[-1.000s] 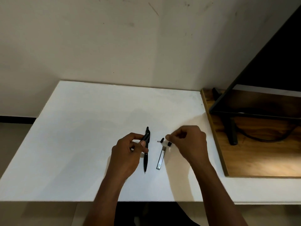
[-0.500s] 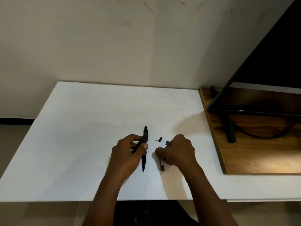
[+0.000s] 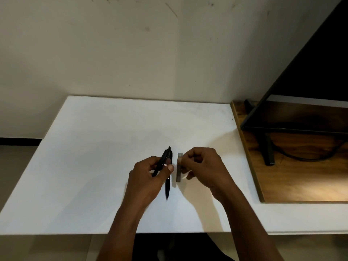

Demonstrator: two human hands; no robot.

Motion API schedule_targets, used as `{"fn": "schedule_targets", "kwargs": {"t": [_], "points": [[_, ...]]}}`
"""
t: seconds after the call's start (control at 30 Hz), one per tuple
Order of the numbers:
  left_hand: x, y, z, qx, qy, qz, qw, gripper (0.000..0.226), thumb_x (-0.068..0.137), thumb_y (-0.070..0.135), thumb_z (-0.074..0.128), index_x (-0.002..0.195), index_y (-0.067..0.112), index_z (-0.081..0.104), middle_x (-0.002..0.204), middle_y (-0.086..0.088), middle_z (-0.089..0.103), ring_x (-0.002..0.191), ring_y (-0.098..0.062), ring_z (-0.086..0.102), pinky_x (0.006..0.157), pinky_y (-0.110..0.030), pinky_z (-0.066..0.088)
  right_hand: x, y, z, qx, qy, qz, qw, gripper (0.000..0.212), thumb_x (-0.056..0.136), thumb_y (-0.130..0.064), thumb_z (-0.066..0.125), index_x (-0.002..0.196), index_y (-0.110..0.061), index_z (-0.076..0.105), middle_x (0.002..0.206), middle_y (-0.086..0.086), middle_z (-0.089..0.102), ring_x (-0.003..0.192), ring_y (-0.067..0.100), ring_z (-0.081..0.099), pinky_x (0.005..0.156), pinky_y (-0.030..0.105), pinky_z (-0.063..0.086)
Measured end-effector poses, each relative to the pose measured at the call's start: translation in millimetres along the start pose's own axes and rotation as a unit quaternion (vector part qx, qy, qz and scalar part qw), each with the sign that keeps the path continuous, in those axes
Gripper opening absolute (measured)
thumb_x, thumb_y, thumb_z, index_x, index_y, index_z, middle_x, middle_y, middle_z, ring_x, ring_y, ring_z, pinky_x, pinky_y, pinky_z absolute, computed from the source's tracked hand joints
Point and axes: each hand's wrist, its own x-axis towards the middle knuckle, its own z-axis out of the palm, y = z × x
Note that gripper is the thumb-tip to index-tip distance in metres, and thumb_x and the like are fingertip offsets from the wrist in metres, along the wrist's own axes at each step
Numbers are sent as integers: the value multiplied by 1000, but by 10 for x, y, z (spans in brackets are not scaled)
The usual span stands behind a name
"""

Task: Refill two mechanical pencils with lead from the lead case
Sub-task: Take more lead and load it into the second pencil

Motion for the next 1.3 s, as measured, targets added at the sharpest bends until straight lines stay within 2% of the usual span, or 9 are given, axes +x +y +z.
{"fn": "schedule_targets", "kwargs": {"t": [0.1, 0.2, 0.27, 0.37, 0.47, 0.7, 0.97, 1.2, 1.3], "points": [[-9, 43, -7, -89, -13, -12, 996, 14, 78, 39, 77, 89, 30, 77, 75, 11, 76, 48, 1, 56, 50, -15, 40, -24, -51, 0, 131, -33, -12, 991, 18, 88, -17, 75, 89, 1, 72, 77, 18, 77, 68, 26, 74, 67, 29, 60], [-13, 60, -24, -106, -10, -8, 994, 9, 79, 31, 78, 85, 24, 77, 48, 18, 62, 36, 5, 51, 40, -7, 33, -26, -70, 19, 205, -32, -2, 978, 14, 88, -9, 73, 94, 3, 70, 78, 20, 77, 67, 25, 73, 70, 30, 61], [-22, 87, -39, -121, 2, 0, 993, 5, 80, 27, 78, 83, 23, 77, 52, 17, 65, 40, 5, 53, 42, -7, 35, -18, -66, 4, 241, -25, 5, 970, 16, 87, -5, 73, 102, -2, 70, 82, 21, 77, 69, 26, 74, 72, 31, 61], [-17, 92, -54, -89, 53, 19, 994, 6, 79, 32, 77, 83, 28, 79, 73, 11, 76, 67, -2, 65, 58, -16, 41, 4, -42, -42, 290, -24, 11, 957, 15, 89, -5, 71, 103, -1, 74, 88, 19, 78, 78, 28, 74, 77, 28, 61], [-22, 105, -51, -58, 99, 53, 992, 2, 79, 36, 77, 81, 35, 78, 78, 23, 74, 79, -2, 62, 61, -17, 42, 20, -11, -47, 327, -32, 50, 943, 13, 88, -3, 71, 97, 5, 76, 93, 20, 78, 85, 28, 77, 80, 27, 61], [-27, 112, -55, -51, 134, 114, 983, 8, 81, 39, 76, 87, 35, 78, 75, 20, 73, 47, -7, 41, 46, -13, 37, 21, -2, -12, 397, -56, 115, 909, 19, 88, 10, 64, 105, 14, 71, 108, 30, 73, 95, 32, 76, 82, 28, 62], [-31, 105, -54, -54, 141, 97, 984, 7, 82, 36, 75, 88, 34, 78, 75, 16, 72, 53, 3, 50, 55, -20, 33, 15, -18, -42, 420, -42, 113, 899, 18, 85, 14, 64, 101, 13, 73, 104, 27, 74, 90, 31, 76, 76, 27, 63], [-3, 67, -60, -56, 139, 76, 986, 5, 83, 36, 74, 86, 37, 78, 76, 30, 70, 56, 3, 50, 57, -19, 35, 36, -2, -41, 410, -22, 106, 906, 13, 79, 13, 71, 85, 5, 79, 91, 23, 77, 82, 32, 77, 71, 27, 62], [2, 60, -64, -56, 139, 76, 986, 6, 83, 36, 74, 88, 37, 78, 79, 25, 73, 60, 0, 53, 59, -18, 37, 40, 10, -37, 410, -8, 110, 905, 13, 81, 13, 70, 89, 6, 76, 90, 23, 76, 80, 33, 77, 70, 27, 62]]}}
